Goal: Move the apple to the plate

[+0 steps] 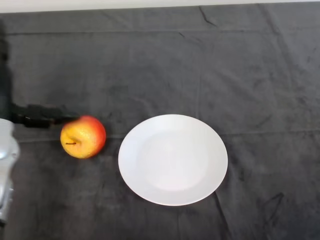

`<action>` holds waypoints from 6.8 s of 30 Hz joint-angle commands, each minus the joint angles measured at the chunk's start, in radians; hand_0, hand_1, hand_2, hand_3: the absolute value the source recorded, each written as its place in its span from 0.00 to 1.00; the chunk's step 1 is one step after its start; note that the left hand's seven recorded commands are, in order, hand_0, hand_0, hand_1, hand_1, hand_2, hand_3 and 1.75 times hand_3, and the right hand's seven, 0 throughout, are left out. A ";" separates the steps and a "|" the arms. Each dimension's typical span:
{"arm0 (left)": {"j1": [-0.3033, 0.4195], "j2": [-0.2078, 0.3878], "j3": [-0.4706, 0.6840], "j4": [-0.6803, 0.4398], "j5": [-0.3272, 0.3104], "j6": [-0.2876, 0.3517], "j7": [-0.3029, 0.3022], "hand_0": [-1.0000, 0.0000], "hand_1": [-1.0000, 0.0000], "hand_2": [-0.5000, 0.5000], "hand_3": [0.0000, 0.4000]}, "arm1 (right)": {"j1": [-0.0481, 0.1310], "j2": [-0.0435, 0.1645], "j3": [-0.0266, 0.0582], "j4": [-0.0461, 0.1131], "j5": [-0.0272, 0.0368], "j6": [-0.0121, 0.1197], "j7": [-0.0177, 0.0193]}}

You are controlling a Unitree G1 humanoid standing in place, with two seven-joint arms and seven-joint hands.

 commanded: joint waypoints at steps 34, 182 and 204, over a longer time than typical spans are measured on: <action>-0.007 0.010 -0.133 0.241 0.120 -0.060 -0.106 1.00 1.00 0.50 0.00 | 0.027 -0.026 -0.0171 -0.041 -0.0027 0.020 -0.0039; -0.085 0.057 -0.017 -0.058 0.077 -0.106 -0.100 1.00 1.00 0.50 0.00 | 0.027 -0.025 -0.0195 -0.041 -0.0057 0.020 -0.0032; -0.096 0.183 0.334 0.046 -0.015 -0.162 0.000 1.00 1.00 0.50 0.00 | 0.025 -0.025 -0.0194 -0.038 -0.0062 0.020 -0.0031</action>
